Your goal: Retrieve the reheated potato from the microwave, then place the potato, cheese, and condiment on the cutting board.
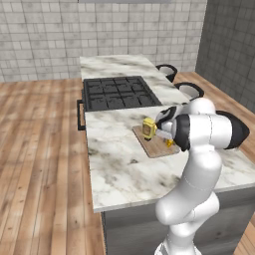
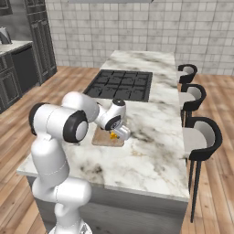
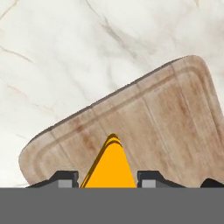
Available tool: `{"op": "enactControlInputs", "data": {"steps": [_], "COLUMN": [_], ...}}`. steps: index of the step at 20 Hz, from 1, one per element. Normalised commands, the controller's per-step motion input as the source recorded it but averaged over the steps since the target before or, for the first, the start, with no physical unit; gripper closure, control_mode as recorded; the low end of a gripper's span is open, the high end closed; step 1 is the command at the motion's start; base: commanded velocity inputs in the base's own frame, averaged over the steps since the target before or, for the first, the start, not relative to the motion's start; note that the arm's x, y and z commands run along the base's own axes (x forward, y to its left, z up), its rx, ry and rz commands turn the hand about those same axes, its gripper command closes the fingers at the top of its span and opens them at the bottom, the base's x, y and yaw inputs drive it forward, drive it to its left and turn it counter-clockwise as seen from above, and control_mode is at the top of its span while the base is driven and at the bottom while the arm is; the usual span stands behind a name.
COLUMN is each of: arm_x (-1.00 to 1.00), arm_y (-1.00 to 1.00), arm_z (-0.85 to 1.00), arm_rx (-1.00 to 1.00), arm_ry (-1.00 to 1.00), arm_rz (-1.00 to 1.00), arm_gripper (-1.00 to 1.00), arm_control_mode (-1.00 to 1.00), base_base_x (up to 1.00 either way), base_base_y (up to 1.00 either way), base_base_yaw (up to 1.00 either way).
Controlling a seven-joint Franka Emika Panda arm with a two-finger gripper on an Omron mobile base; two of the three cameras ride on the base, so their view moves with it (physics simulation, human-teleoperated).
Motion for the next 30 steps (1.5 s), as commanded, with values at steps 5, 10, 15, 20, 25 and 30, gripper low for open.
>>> {"op": "enactControlInputs", "data": {"steps": [5, 10, 15, 20, 25, 30], "arm_x": [0.11, 0.07, 0.09, 0.04, 0.02, 0.0], "arm_y": [0.03, 0.09, 0.08, 0.08, 0.03, 0.0], "arm_z": [-0.09, -0.06, -0.02, -0.03, -0.09, -0.13], "arm_rx": [0.0, 0.0, 0.0, 0.0, 0.0, 0.0], "arm_ry": [0.0, 0.0, 0.0, 0.0, 0.01, 0.01], "arm_rz": [0.14, 0.1, 0.06, 0.03, 0.03, 0.04], "arm_gripper": [1.0, 1.0, 1.0, 1.0, 1.0, 1.0], "arm_control_mode": [-1.0, -1.0, -1.0, -1.0, -1.0, -1.0], "base_base_x": [0.0, 0.0, 0.0, 0.0, 0.0, 0.0], "base_base_y": [0.0, 0.0, 0.0, 0.0, 0.0, 0.0], "base_base_yaw": [0.0, 0.0, 0.0, 0.0, 0.0, 0.0]}}
